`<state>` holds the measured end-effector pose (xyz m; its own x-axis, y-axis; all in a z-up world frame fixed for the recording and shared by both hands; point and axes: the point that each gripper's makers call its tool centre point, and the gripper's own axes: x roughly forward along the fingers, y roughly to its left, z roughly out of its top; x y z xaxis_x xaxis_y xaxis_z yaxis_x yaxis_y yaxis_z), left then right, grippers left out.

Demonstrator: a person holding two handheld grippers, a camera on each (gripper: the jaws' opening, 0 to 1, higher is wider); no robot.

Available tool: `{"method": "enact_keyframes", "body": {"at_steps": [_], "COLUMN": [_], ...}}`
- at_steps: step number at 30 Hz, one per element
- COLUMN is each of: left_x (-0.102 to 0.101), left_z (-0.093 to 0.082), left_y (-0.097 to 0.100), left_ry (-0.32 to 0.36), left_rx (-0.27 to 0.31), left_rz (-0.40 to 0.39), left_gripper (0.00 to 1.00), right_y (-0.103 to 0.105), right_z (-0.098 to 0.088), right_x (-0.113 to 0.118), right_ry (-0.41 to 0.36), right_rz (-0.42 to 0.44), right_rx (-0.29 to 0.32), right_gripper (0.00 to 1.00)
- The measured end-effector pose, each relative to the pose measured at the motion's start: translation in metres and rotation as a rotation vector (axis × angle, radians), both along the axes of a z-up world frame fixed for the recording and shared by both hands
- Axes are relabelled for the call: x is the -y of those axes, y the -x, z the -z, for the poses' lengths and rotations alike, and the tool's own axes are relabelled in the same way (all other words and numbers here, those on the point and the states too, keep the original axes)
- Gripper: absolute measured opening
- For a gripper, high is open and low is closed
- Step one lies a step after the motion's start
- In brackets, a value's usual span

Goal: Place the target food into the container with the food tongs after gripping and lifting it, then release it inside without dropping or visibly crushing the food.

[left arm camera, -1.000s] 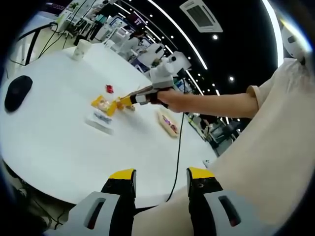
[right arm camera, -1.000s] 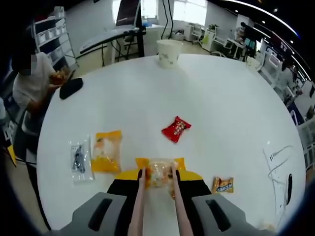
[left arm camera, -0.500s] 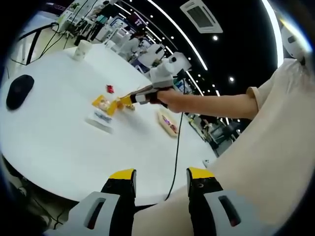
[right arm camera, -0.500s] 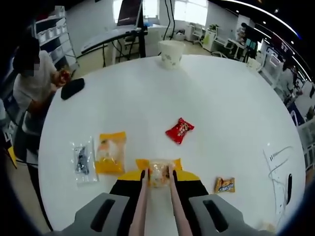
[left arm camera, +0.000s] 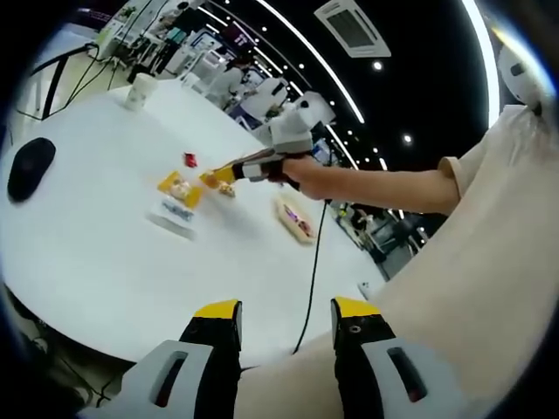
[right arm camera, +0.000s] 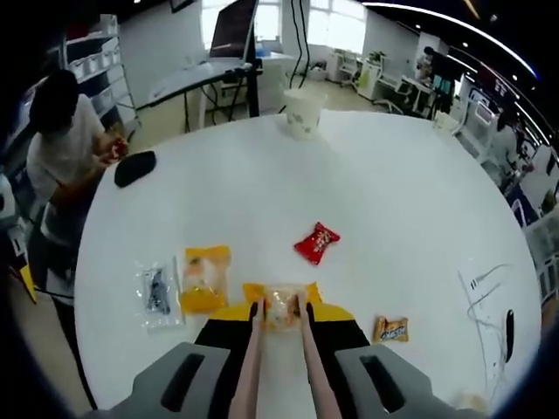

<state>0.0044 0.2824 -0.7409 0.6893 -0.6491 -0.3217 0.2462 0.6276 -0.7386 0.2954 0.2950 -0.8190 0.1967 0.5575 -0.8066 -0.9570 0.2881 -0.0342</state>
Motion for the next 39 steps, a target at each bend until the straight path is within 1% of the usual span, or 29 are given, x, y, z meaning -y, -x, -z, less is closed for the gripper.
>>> {"method": "enact_keyframes", "body": {"at_steps": [2, 6, 10, 11, 13, 14, 17, 19, 23, 31, 35, 39], "left_x": [0.001, 0.005, 0.007, 0.011, 0.013, 0.013, 0.016, 0.022, 0.028, 0.039, 0.04, 0.041], "left_z": [-0.001, -0.002, -0.003, -0.004, -0.005, -0.005, -0.006, -0.007, -0.007, -0.007, -0.007, -0.007], "left_y": [0.0, 0.0, 0.0, 0.0, 0.0, 0.0, 0.0, 0.002, 0.002, 0.004, 0.003, 0.0], "left_ry": [0.0, -0.007, -0.006, -0.012, -0.013, -0.013, -0.016, -0.02, -0.019, -0.009, -0.009, -0.012], "left_rx": [0.002, 0.008, 0.012, 0.016, 0.021, 0.022, 0.025, 0.031, 0.038, 0.045, 0.05, 0.056], "left_rz": [0.004, 0.02, 0.027, 0.039, 0.043, 0.045, 0.051, 0.068, 0.077, 0.098, 0.103, 0.11], "left_gripper": [0.4, 0.4, 0.4, 0.4, 0.4, 0.4, 0.4, 0.4, 0.4, 0.4, 0.4, 0.4], "right_y": [0.0, -0.002, -0.001, -0.001, 0.0, -0.001, -0.005, -0.006, -0.002, -0.005, -0.011, -0.015], "right_z": [-0.003, -0.013, -0.016, -0.024, -0.031, -0.039, -0.044, -0.048, -0.058, -0.061, -0.063, -0.068], "right_x": [0.001, 0.007, 0.008, 0.011, 0.011, 0.014, 0.018, 0.022, 0.034, 0.056, 0.065, 0.075], "right_ry": [-0.007, -0.026, -0.034, -0.05, -0.064, -0.075, -0.09, -0.099, -0.104, -0.097, -0.093, -0.098], "right_rz": [0.006, 0.012, 0.014, 0.021, 0.022, 0.027, 0.033, 0.041, 0.052, 0.083, 0.095, 0.117], "right_rx": [-0.002, 0.015, 0.018, 0.024, 0.032, 0.04, 0.05, 0.062, 0.076, 0.091, 0.098, 0.107], "right_gripper": [0.21, 0.21, 0.21, 0.21, 0.21, 0.21, 0.21, 0.21, 0.21, 0.21, 0.21, 0.21]}}
